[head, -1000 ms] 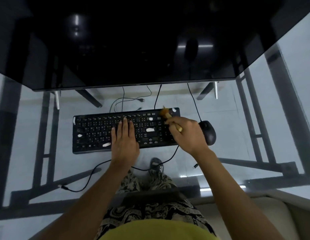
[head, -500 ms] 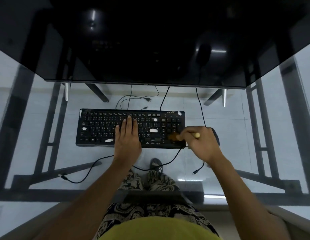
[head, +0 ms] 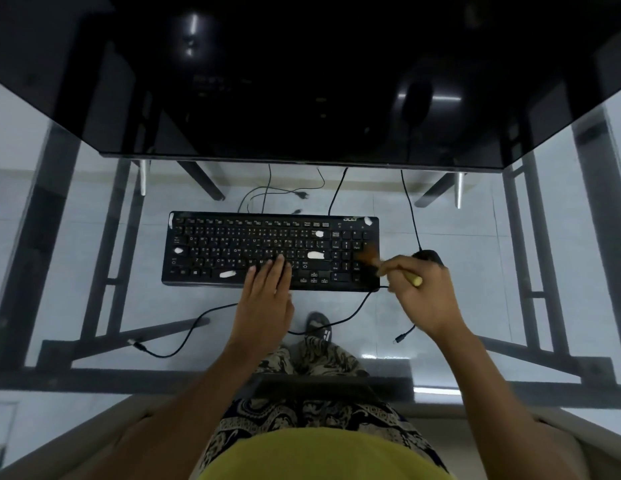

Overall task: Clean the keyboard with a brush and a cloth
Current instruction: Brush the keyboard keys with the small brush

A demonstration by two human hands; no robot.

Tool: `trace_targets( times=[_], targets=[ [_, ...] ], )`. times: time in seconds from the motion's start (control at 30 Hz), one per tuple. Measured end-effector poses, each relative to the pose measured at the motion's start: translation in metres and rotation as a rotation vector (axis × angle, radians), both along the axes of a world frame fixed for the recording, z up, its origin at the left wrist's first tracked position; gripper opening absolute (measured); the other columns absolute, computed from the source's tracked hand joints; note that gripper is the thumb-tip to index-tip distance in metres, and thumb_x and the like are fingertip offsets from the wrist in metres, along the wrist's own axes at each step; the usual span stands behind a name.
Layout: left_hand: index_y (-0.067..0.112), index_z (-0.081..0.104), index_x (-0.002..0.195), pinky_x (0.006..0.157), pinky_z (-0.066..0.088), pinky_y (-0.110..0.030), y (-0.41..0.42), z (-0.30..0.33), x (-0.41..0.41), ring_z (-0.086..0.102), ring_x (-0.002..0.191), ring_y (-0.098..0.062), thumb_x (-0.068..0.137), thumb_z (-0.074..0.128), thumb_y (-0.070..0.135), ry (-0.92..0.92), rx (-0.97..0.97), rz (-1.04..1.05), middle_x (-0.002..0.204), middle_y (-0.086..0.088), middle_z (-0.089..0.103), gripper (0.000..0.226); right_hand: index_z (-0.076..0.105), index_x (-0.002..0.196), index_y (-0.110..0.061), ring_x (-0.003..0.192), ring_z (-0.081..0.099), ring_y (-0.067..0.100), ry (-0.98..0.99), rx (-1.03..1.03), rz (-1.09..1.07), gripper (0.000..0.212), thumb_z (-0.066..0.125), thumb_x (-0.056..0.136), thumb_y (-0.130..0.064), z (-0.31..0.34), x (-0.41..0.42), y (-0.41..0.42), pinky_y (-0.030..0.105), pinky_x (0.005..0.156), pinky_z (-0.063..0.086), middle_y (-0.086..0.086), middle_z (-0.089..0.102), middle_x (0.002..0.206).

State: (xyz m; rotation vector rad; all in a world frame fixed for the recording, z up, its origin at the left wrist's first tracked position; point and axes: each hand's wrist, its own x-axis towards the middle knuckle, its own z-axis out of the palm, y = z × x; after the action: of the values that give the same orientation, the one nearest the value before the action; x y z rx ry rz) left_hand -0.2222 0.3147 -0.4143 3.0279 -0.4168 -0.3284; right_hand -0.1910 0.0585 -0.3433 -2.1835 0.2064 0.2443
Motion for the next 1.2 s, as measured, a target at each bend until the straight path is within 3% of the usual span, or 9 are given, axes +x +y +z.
trace_targets(
  times=[0.17, 0.27, 0.4, 0.5, 0.6, 0.9, 1.03, 1.13, 1.2],
  targets=[
    [-0.001, 0.05, 0.134, 0.109, 0.037, -0.05, 0.01, -0.007, -0.021, 0.048, 0.129, -0.03, 0.092, 0.031, 0.025, -0.018, -0.033, -0.046, 0.141, -0.018, 0.048, 0.052, 0.072, 0.077, -0.023, 0.052, 0.057, 0.011, -0.057, -0.128, -0.07, 0.021, 0.056, 0.086, -0.014, -0.004, 0.004, 0.011, 0.026, 0.052, 0.044, -0.004, 0.064, 0.059],
    [-0.003, 0.05, 0.133, 0.106, 0.04, -0.05, 0.016, -0.007, -0.024, 0.049, 0.128, -0.03, 0.091, 0.033, 0.024, -0.018, -0.051, -0.017, 0.139, -0.018, 0.05, 0.052, 0.071, 0.078, -0.026, 0.058, 0.06, 0.007, -0.064, 0.117, -0.101, 0.023, 0.05, 0.083, -0.018, 0.007, 0.007, 0.026, 0.018, 0.053, 0.045, -0.003, 0.068, 0.067],
    [-0.002, 0.049, 0.133, 0.108, 0.038, -0.048, 0.024, -0.007, -0.025, 0.048, 0.129, -0.029, 0.091, 0.034, 0.024, -0.033, -0.063, 0.036, 0.14, -0.018, 0.049, 0.052, 0.073, 0.091, -0.022, 0.057, 0.057, 0.03, -0.097, 0.276, 0.007, 0.024, 0.051, 0.086, -0.016, 0.011, 0.027, 0.074, 0.035, 0.047, 0.044, 0.005, 0.07, 0.075],
    [-0.003, 0.047, 0.135, 0.11, 0.036, -0.047, 0.03, -0.008, -0.027, 0.047, 0.13, -0.029, 0.092, 0.033, 0.024, -0.036, -0.08, 0.058, 0.141, -0.017, 0.049, 0.052, 0.074, 0.094, -0.027, 0.054, 0.057, 0.02, 0.043, 0.21, 0.274, 0.023, 0.053, 0.092, -0.017, -0.002, 0.046, 0.104, 0.033, 0.048, 0.045, -0.002, 0.07, 0.073],
    [-0.003, 0.048, 0.134, 0.109, 0.037, -0.047, 0.034, -0.008, -0.029, 0.048, 0.129, -0.029, 0.092, 0.033, 0.025, -0.035, -0.096, 0.062, 0.141, -0.017, 0.049, 0.052, 0.072, 0.096, -0.029, 0.054, 0.057, 0.011, -0.029, -0.03, 0.138, 0.021, 0.053, 0.092, -0.022, -0.01, 0.061, 0.107, 0.024, 0.052, 0.045, -0.003, 0.069, 0.071],
    [-0.003, 0.047, 0.135, 0.111, 0.034, -0.046, 0.045, -0.005, -0.031, 0.048, 0.129, -0.029, 0.096, 0.032, 0.028, -0.032, -0.159, 0.151, 0.14, -0.017, 0.049, 0.053, 0.072, 0.094, -0.026, 0.056, 0.06, 0.016, -0.108, -0.007, 0.032, 0.022, 0.051, 0.092, -0.018, -0.012, 0.059, 0.107, 0.029, 0.055, 0.047, -0.001, 0.069, 0.071],
    [-0.001, 0.041, 0.14, 0.114, 0.029, -0.045, 0.067, -0.003, -0.026, 0.043, 0.132, -0.03, 0.097, 0.031, 0.028, -0.058, -0.21, 0.3, 0.145, -0.018, 0.043, 0.053, 0.074, 0.094, -0.023, 0.065, 0.065, 0.015, 0.091, 0.166, 0.131, 0.022, 0.053, 0.094, -0.016, -0.017, 0.054, 0.118, 0.029, 0.054, 0.053, 0.001, 0.072, 0.078],
    [0.001, 0.038, 0.142, 0.115, 0.025, -0.045, 0.09, -0.001, -0.023, 0.039, 0.135, -0.03, 0.097, 0.029, 0.029, -0.077, -0.216, 0.376, 0.147, -0.017, 0.04, 0.053, 0.071, 0.102, -0.021, 0.064, 0.064, 0.015, -0.128, -0.004, -0.068, 0.024, 0.049, 0.094, -0.018, -0.02, 0.056, 0.123, 0.032, 0.058, 0.054, 0.001, 0.071, 0.078],
    [0.002, 0.038, 0.142, 0.115, 0.023, -0.044, 0.103, 0.0, -0.023, 0.039, 0.135, -0.031, 0.097, 0.029, 0.028, -0.079, -0.215, 0.392, 0.147, -0.018, 0.04, 0.053, 0.071, 0.102, -0.019, 0.056, 0.058, 0.006, -0.09, 0.117, 0.12, 0.024, 0.049, 0.095, -0.014, -0.019, 0.053, 0.138, 0.026, 0.051, 0.048, 0.002, 0.07, 0.077]
  ],
)
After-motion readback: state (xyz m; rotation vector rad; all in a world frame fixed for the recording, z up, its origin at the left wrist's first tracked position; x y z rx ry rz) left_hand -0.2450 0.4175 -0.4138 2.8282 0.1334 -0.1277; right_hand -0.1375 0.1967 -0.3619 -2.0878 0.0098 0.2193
